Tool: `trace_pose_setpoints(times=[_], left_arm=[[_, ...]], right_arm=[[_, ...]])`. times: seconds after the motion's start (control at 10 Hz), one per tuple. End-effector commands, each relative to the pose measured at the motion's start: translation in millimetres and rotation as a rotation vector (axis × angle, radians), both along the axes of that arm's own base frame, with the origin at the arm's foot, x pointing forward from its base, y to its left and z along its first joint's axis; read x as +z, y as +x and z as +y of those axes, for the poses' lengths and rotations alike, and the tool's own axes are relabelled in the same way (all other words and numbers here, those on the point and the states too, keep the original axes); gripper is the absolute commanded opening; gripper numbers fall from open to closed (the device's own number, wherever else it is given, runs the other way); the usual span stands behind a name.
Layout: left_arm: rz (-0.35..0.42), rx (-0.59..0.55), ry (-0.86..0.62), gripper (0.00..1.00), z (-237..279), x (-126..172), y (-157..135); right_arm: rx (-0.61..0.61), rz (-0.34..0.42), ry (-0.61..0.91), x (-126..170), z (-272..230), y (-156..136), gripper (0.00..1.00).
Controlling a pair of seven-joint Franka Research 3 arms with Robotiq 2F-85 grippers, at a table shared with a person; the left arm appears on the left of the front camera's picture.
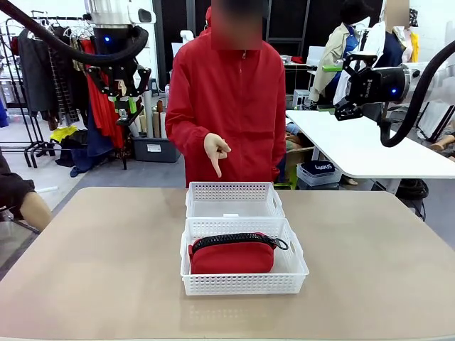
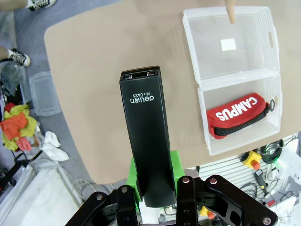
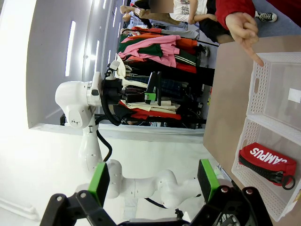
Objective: Distribute items into two baskets.
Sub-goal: Place the picked Stapler into the Organizing basket as instructed by the person.
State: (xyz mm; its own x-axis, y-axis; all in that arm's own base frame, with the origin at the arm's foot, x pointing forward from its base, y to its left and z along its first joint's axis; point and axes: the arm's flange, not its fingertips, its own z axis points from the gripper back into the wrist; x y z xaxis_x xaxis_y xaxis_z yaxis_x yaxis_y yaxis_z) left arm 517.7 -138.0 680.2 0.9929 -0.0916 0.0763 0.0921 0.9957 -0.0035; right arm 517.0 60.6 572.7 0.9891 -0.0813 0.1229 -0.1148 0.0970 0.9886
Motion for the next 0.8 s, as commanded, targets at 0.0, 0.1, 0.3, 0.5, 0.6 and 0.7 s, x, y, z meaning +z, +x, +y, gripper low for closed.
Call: trace_pose_setpoints(times=[0.0, 0.1, 0.3, 0.5, 0.6, 0.7], left_arm=[[0.029, -0.188, 0.005, 0.00, -2.8, -1.0, 2.0], [0.040, -0.376, 0.022, 0.00, -10.3, -3.3, 4.7], [-0.023, -0.577, 0.061, 0.00, -29.9, -5.0, 17.2], [-0.027, -0.822, 0.056, 0.00, -65.2, -17.9, 32.6], [-0.071, -1.041, 0.052, 0.00, -77.6, -24.1, 38.7], [-0.075, -1.106, 0.050, 0.00, -91.4, -26.2, 48.6]], right_arm=[[-0.008, -0.003, -0.002, 1.8, 1.0, 0.6, 1.00], [-0.008, -0.003, -0.002, 1.8, 1.0, 0.6, 1.00], [-0.008, -0.003, -0.002, 1.8, 1.0, 0.6, 1.00], [-0.008, -0.003, -0.002, 1.8, 1.0, 0.6, 1.00], [-0.008, -0.003, -0.002, 1.8, 1.0, 0.6, 1.00], [-0.008, -0.003, -0.002, 1.8, 1.0, 0.6, 1.00]])
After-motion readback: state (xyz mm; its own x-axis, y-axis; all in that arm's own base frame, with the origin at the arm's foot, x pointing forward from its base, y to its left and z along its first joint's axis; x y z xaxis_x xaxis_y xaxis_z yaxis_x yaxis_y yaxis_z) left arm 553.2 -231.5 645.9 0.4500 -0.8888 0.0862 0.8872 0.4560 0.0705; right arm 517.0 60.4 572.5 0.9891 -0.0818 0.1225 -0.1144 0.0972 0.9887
